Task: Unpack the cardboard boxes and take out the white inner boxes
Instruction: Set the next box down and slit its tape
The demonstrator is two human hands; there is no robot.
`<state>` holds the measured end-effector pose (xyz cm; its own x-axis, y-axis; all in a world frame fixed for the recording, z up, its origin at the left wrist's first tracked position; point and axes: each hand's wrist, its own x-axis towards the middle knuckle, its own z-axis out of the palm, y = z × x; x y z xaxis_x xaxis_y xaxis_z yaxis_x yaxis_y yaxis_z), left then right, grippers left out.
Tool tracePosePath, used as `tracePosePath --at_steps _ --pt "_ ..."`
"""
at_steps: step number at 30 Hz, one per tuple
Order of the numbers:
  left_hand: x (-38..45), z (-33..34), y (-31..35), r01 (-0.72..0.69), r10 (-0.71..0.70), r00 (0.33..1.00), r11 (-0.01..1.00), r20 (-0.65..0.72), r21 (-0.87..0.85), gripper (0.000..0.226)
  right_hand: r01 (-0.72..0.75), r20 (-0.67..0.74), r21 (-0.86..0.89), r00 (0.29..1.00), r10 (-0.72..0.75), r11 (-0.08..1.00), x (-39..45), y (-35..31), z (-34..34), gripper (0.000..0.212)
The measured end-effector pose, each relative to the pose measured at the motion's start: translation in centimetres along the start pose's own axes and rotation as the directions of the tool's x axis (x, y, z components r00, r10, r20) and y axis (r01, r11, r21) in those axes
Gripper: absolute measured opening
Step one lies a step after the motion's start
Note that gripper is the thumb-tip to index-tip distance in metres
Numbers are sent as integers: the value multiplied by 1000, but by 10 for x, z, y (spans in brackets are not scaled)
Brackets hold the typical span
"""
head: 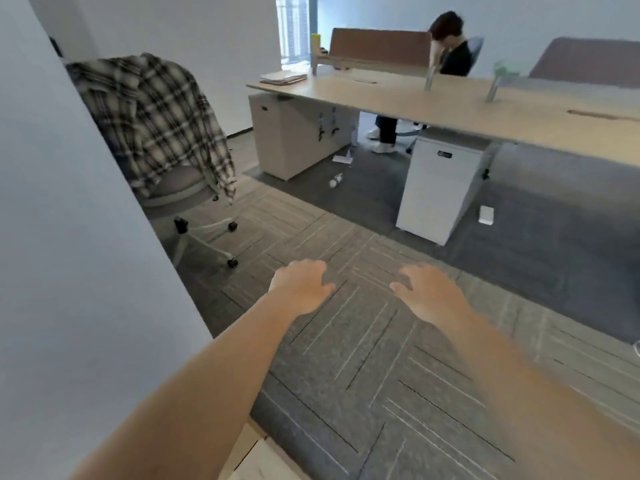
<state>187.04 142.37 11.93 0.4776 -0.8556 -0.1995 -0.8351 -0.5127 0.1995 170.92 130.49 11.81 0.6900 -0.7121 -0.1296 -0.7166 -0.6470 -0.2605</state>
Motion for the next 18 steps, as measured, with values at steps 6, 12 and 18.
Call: tracePosePath --at_steps 6,12,18 --pt "5 12 115 -274 268 959 959 89 71 44 -324 -101 93 938 332 942 -88 102 -27 40" --pt "-3 42 267 -549 524 820 833 232 60 47 -577 -127 185 789 602 795 -182 213 -43 21" --pt "-22 71 441 -738 706 662 673 251 50 45 -727 -178 170 642 746 666 -268 333 -77 24"
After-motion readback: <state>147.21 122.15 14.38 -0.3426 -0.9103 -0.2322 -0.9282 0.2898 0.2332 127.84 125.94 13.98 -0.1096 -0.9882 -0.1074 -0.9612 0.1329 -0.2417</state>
